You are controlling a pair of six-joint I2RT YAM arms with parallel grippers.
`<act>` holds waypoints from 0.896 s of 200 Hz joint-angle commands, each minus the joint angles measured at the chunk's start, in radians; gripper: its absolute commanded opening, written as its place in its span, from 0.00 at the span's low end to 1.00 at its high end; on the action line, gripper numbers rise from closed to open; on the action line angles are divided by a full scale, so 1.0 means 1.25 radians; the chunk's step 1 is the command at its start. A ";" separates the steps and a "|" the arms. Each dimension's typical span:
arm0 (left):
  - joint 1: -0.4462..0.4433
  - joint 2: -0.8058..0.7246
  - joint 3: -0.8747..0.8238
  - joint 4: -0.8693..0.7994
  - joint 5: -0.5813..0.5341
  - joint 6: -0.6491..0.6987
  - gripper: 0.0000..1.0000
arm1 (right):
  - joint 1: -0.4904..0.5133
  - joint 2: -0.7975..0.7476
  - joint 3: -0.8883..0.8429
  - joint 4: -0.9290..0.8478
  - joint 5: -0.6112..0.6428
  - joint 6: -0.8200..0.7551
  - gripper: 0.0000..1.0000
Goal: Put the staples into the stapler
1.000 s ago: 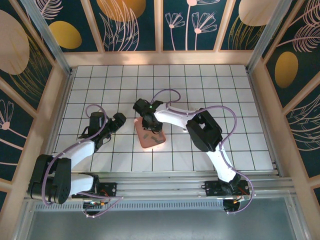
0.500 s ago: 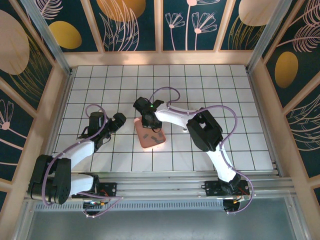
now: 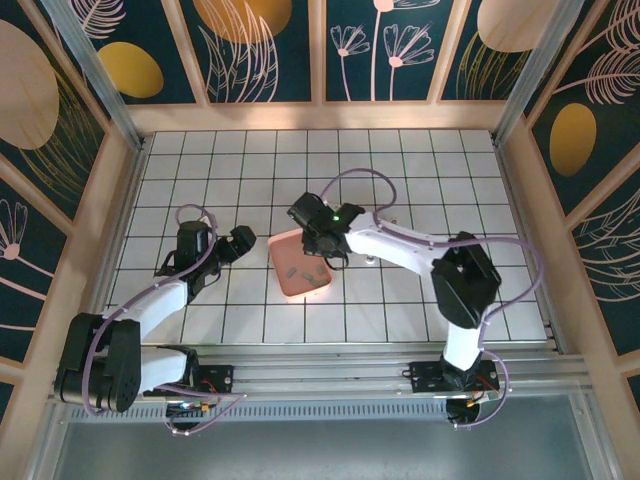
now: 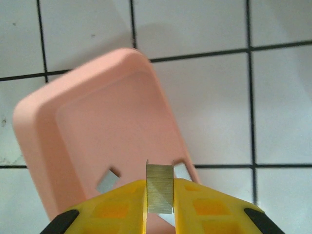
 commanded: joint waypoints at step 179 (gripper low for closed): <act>0.005 -0.113 0.115 -0.050 0.262 0.605 0.92 | -0.142 -0.266 -0.466 0.060 -0.146 -0.099 0.37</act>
